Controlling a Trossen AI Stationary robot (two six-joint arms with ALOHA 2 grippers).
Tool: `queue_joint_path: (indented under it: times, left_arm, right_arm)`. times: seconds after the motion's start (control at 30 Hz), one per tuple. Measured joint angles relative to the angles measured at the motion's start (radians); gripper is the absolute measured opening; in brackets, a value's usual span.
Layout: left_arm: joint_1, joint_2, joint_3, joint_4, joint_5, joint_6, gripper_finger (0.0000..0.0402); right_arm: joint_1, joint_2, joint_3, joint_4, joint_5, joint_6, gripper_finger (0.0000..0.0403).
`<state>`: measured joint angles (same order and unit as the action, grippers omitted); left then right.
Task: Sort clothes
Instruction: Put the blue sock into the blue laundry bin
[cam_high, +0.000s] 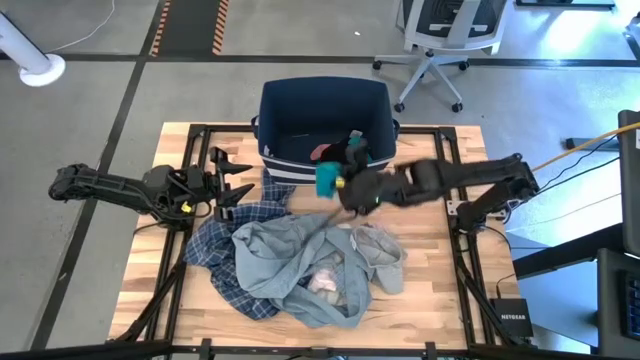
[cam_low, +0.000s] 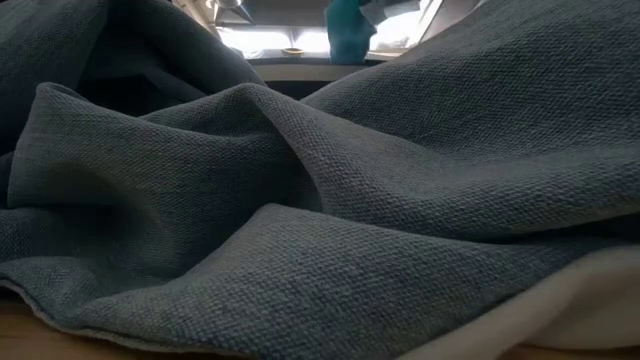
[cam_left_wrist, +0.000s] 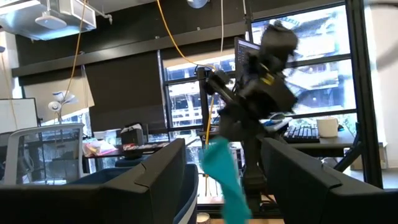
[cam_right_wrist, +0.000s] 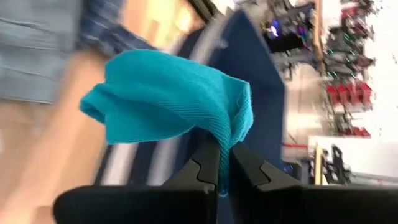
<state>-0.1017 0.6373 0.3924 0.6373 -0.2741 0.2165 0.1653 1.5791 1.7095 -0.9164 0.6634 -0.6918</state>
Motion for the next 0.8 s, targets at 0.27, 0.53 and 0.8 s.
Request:
queue_joint_path:
  times: [0.27,0.53,0.8]
  left_arm:
    - [0.0,0.0,0.0,-0.003,0.0,0.0,0.0208]
    - [0.0,0.0,0.0,-0.006,0.0,0.028,0.0208]
    - [0.0,0.0,0.0,-0.004,0.0,0.03,0.0208]
  right_arm:
    - [-0.206,-0.001,0.084,0.007,-0.029,-0.097,0.0037]
    - [-0.39,0.02,0.083,0.014,-0.177,-0.098,0.0044]
    - [-0.46,0.062,0.081,0.032,-0.246,-0.097,0.0045]
